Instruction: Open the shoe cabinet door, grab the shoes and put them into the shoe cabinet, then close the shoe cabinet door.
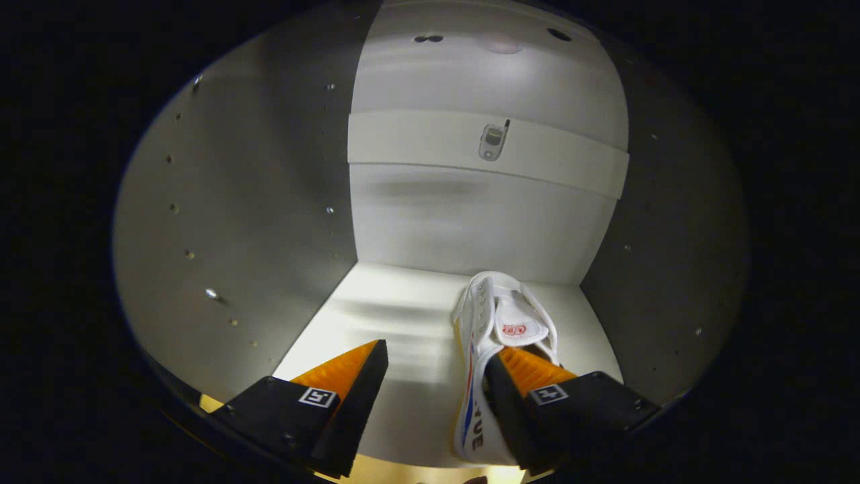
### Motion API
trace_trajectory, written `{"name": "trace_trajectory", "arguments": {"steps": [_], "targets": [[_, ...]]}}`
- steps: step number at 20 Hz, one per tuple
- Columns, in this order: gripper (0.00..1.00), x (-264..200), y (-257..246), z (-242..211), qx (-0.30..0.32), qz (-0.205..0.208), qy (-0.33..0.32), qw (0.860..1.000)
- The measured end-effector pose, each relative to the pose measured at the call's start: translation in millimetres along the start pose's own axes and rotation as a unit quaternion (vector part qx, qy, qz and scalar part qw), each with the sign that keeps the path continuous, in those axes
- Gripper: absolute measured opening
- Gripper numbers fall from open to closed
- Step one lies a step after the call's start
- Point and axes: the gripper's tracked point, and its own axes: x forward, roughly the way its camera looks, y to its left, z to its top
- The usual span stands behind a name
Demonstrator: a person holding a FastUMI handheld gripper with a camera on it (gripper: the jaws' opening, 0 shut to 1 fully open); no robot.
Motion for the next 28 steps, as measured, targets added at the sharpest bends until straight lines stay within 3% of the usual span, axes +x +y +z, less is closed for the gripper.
{"name": "trace_trajectory", "arguments": {"steps": [2,7,14,21,28], "targets": [[0.99,-19.8,-6.2,5.2,0.028,-0.005,-0.012,1.0],[0.99,-79.2,-21.9,37.5,0.046,-0.03,-0.089,0.995],[0.98,-209.8,-36.4,56.8,0.019,-0.088,-0.196,0.976],[0.96,-337.4,-27.1,36.8,0.011,-0.095,-0.232,0.968],[0.97,-438.7,-28.8,-7.7,0.021,-0.068,-0.225,0.972]]}}
